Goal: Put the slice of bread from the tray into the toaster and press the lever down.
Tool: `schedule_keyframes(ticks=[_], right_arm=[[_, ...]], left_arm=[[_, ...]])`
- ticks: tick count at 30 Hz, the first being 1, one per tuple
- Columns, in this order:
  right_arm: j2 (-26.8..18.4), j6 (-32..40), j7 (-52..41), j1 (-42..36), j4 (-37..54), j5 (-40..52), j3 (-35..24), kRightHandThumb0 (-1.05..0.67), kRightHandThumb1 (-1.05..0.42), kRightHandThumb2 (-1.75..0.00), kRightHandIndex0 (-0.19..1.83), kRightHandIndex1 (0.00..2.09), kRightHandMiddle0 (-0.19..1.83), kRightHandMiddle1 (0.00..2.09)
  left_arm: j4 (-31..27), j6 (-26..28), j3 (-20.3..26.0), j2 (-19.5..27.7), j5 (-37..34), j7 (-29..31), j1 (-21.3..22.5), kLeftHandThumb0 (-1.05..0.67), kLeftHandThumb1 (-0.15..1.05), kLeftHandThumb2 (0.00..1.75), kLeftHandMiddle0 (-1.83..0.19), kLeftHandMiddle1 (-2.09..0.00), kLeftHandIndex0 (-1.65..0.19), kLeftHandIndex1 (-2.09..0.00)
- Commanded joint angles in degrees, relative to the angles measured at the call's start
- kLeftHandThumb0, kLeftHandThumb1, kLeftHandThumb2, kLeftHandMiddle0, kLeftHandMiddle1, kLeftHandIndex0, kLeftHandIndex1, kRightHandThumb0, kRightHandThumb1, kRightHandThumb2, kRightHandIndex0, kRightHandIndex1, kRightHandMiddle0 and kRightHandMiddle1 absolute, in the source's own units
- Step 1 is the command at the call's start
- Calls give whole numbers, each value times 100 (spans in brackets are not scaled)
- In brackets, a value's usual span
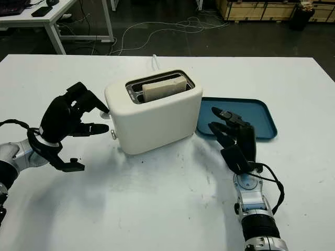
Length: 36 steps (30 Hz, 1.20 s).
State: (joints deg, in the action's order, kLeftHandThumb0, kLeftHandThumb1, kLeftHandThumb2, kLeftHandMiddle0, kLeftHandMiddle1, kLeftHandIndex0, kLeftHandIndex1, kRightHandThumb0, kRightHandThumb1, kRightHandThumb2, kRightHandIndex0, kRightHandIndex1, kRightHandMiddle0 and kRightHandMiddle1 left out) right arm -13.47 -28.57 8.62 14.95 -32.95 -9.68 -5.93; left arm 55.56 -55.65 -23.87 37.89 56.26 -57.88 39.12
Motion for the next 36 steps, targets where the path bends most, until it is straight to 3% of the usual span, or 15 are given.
schedule_keyframes(ticks=[1, 26, 30, 33, 36], right_arm=[[16, -147, -44, 45, -57, 106, 7, -49, -92, -11, 104, 1, 88, 0], [-11, -316, -110, -3, -93, 124, 14, -52, -92, -12, 106, 1, 89, 0], [-35, -348, -106, -21, -90, 101, 14, -51, -92, -12, 106, 2, 89, 0], [-32, -313, -150, -41, -66, 150, -2, -51, -92, -13, 107, 2, 89, 0], [-20, -299, -178, -66, -20, 183, -9, -52, -92, -12, 107, 2, 89, 0]], left_arm=[[17, 65, -97, 37, 76, -144, 188, -57, 92, 29, -16, -175, 0, -153], [241, 293, -470, -66, 92, -371, 272, -59, 92, 26, -23, -175, 0, -164], [487, 258, -620, -216, -18, 26, 250, -62, 92, 27, -31, -175, -1, -172], [740, 293, -789, -420, -10, 207, 193, -65, 92, 19, -39, -175, -8, -174], [1016, 327, -941, -675, -70, 358, 80, -67, 92, 12, -49, -175, -26, -169]])
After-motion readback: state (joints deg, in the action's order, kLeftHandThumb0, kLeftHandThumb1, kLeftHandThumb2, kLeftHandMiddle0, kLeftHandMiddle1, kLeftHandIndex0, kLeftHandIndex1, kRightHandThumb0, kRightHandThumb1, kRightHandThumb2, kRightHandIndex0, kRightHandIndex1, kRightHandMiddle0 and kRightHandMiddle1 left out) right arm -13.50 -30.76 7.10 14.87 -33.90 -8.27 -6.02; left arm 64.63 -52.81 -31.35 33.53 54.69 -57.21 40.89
